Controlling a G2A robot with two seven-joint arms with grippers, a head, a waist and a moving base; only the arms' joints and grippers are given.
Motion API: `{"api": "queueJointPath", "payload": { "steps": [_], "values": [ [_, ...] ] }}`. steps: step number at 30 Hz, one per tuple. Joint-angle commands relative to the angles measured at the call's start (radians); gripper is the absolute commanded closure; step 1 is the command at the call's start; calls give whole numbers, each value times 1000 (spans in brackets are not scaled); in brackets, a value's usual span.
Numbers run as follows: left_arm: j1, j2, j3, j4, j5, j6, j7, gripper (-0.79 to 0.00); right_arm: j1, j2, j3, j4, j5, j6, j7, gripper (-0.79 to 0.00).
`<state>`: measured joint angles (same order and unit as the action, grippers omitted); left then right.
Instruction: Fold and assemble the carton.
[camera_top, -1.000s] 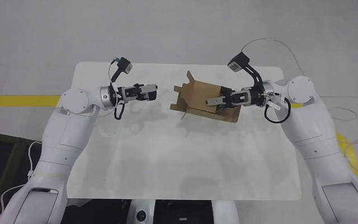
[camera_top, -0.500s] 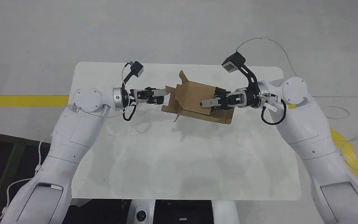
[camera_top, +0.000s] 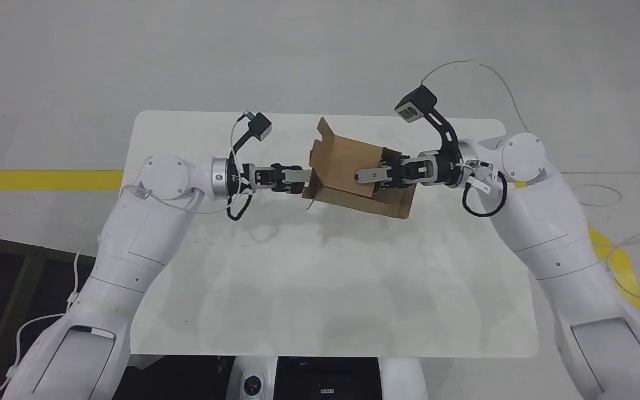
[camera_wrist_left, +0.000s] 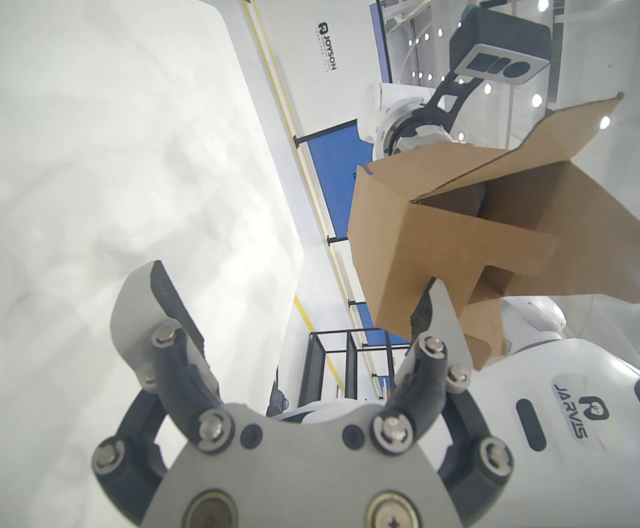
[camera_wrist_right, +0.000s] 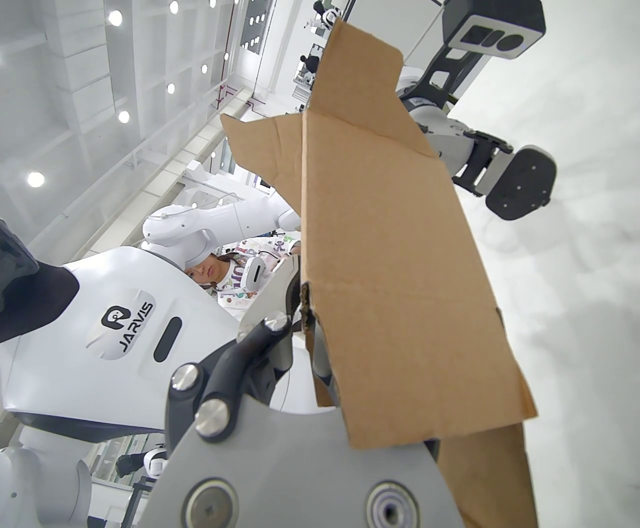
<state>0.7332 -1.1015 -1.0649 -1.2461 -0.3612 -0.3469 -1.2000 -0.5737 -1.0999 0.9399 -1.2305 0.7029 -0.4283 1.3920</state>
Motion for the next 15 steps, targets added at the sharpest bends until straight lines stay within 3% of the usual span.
{"api": "queueJointPath", "payload": {
  "steps": [1,15],
  "values": [
    [-2,0,-1,-7,-4,4,-2,-785,2,-2,-8,2,1,-2,-2,0],
    [-17,-6,13,4,-21,7,8,-785,6,-11,-36,-8,13,-5,-5,0]
  ]
}}
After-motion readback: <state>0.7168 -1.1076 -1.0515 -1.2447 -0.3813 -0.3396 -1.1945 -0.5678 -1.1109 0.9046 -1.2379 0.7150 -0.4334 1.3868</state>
